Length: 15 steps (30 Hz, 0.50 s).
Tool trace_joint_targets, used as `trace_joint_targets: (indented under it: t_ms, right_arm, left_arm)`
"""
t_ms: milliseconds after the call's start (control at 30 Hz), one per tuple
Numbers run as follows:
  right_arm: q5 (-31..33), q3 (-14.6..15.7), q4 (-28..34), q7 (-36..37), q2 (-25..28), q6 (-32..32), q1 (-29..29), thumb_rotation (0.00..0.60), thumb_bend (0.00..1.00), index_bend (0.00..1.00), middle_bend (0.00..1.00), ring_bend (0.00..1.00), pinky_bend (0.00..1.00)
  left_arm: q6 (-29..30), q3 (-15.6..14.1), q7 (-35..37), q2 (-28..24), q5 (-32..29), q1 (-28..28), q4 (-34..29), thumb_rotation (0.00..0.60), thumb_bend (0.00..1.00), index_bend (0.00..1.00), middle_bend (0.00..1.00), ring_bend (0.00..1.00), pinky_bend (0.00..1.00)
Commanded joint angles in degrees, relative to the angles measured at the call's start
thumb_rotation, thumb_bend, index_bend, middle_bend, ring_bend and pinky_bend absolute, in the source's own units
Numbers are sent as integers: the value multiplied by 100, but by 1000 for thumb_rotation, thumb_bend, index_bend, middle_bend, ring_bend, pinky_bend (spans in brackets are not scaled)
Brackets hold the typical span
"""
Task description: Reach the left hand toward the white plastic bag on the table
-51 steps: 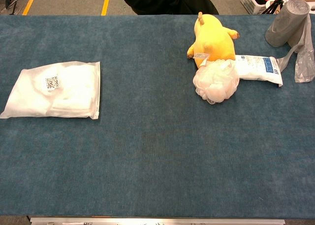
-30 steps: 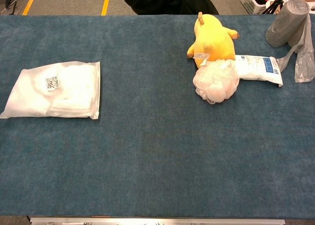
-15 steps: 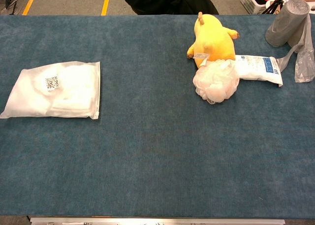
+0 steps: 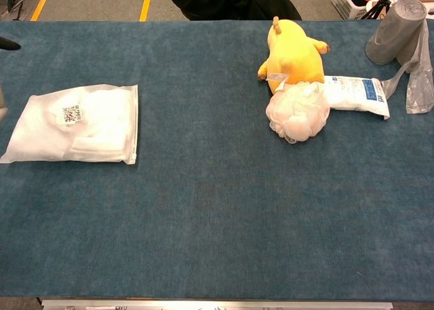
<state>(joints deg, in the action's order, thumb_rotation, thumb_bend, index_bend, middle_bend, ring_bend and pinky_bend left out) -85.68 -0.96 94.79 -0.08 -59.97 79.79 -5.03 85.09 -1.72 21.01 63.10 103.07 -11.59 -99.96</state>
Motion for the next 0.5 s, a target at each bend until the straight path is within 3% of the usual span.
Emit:
trace_joint_targets:
  t_ms: [33, 267, 500]
  right_arm:
    - [11, 4, 3, 1, 13, 8, 14, 600, 155, 114, 120, 4, 7]
    - [38, 7, 17, -12, 49, 47, 54, 600, 155, 114, 120, 4, 7]
    - [86, 14, 18, -20, 48, 61, 94, 600, 155, 114, 120, 3, 8]
  left_arm:
    - [-282, -133, 962, 297, 219, -371, -4, 600, 458, 685, 168, 41, 0]
    - [-386, -234, 2085, 788, 376, -708, 123, 600, 457, 697, 167, 31, 0]
    - [-322, -291, 2505, 1123, 518, -910, 178, 600, 457, 702, 166, 30, 0]
